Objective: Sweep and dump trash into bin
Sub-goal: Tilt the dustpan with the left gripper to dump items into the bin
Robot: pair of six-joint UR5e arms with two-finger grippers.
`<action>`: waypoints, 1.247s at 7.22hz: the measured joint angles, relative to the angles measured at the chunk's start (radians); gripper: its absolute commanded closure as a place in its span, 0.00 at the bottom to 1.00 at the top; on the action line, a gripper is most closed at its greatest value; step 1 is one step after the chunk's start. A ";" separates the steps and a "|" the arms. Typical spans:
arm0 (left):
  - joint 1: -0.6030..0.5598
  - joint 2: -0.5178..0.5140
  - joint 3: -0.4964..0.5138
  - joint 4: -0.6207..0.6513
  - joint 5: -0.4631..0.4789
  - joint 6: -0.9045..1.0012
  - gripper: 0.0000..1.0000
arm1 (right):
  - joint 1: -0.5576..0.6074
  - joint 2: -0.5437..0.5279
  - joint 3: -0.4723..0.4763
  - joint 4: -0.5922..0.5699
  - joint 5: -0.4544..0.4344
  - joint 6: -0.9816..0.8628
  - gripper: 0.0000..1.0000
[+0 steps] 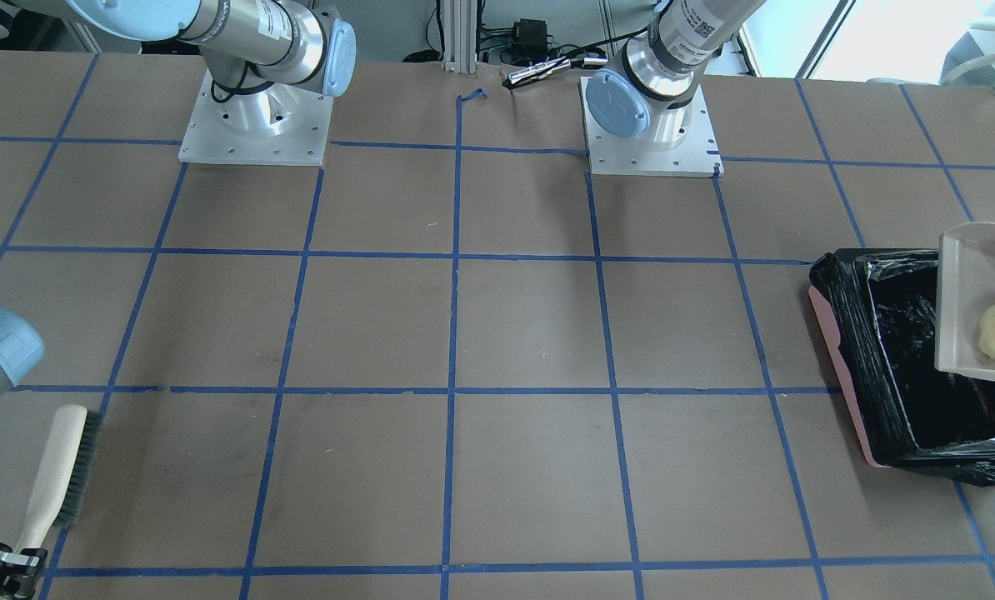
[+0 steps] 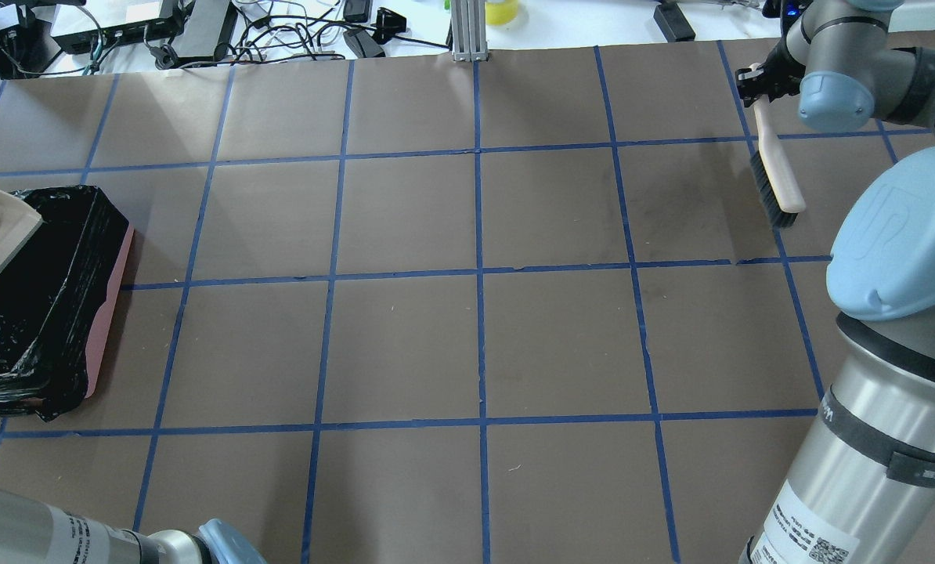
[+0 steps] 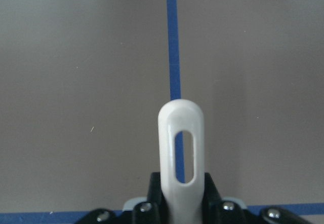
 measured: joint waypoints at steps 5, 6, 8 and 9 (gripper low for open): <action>-0.022 -0.003 -0.104 0.377 -0.009 0.202 1.00 | 0.009 -0.002 0.022 -0.008 0.001 0.022 0.90; -0.044 0.002 -0.112 0.438 -0.007 0.238 1.00 | 0.009 -0.002 0.027 -0.011 0.001 0.022 0.80; -0.072 0.014 -0.130 0.493 -0.002 0.270 1.00 | 0.009 -0.002 0.030 -0.013 0.001 0.022 0.58; -0.079 0.019 -0.135 0.532 -0.001 0.300 1.00 | 0.009 -0.002 0.030 -0.013 0.001 0.022 0.55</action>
